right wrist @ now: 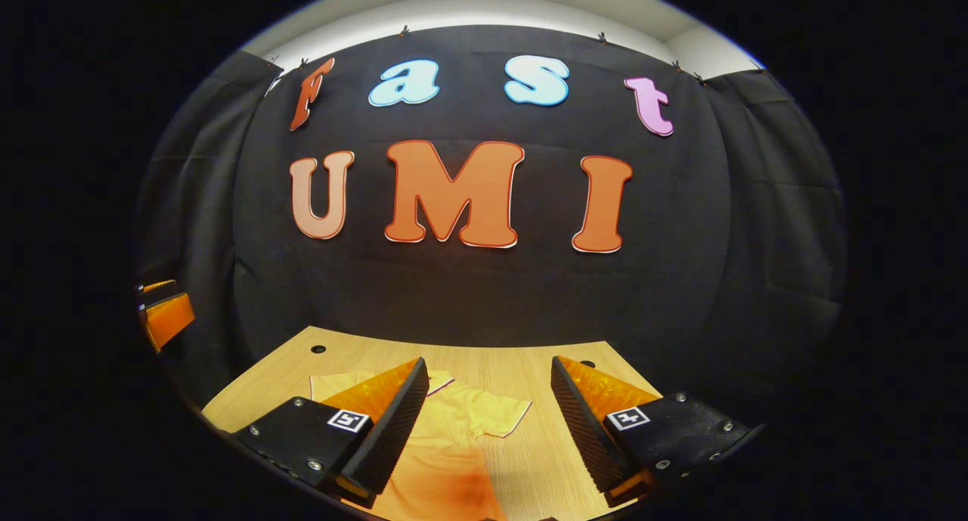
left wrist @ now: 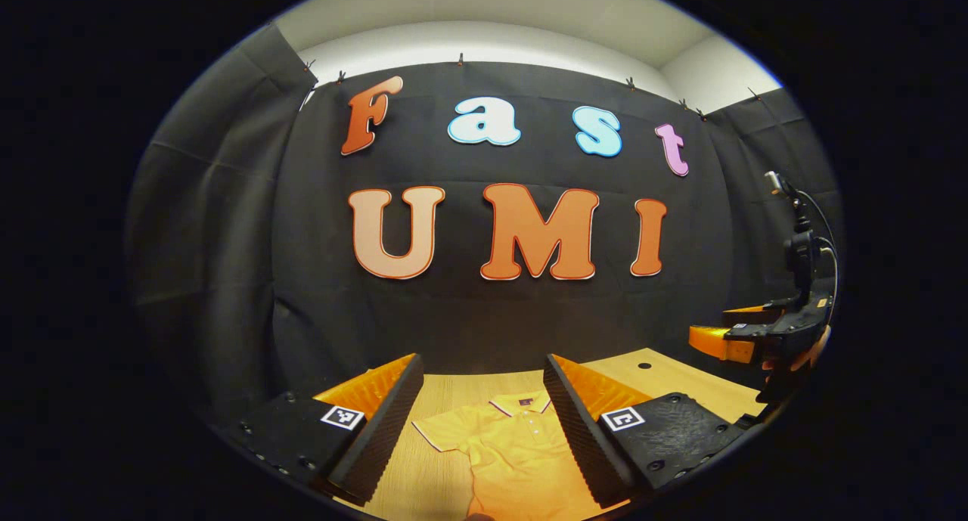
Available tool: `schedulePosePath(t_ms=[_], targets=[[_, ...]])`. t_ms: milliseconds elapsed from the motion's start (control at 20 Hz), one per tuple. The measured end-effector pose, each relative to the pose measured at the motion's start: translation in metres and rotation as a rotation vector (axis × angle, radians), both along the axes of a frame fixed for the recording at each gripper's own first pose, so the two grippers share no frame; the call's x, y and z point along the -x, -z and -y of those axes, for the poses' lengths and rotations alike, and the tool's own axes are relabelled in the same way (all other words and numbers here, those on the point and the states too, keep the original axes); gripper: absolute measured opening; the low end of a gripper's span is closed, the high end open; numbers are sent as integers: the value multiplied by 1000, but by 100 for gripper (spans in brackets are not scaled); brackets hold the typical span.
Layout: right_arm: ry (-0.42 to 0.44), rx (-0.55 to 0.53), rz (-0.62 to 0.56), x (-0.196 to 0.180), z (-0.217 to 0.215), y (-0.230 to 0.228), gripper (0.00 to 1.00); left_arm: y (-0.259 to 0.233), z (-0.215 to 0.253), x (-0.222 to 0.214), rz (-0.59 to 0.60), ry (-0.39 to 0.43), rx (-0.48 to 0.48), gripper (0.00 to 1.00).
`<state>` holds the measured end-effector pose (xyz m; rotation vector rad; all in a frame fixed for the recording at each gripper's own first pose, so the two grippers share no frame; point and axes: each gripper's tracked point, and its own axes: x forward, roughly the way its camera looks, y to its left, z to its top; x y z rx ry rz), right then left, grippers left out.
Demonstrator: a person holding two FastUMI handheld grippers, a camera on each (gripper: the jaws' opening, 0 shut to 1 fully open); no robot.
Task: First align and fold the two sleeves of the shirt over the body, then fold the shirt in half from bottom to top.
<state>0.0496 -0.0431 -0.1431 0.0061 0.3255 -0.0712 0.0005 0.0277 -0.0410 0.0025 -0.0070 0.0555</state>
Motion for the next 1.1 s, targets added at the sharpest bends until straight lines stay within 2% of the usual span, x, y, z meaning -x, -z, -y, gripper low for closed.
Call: schedulePosePath(t_ms=[150,400,750,1100], targets=[[-15,-30,-94,-24,9,39,98,-11,5,-1,39,-24,-11,98],[-46,-50,-259,-62,25,105,99,-19,7,-7,76,-118,-37,98],[-85,-103,-441,-106,35,182,99,-21,23,-22,71,-198,-67,98],[-83,-154,-669,-141,52,256,98,-17,23,-26,41,-309,-109,97]])
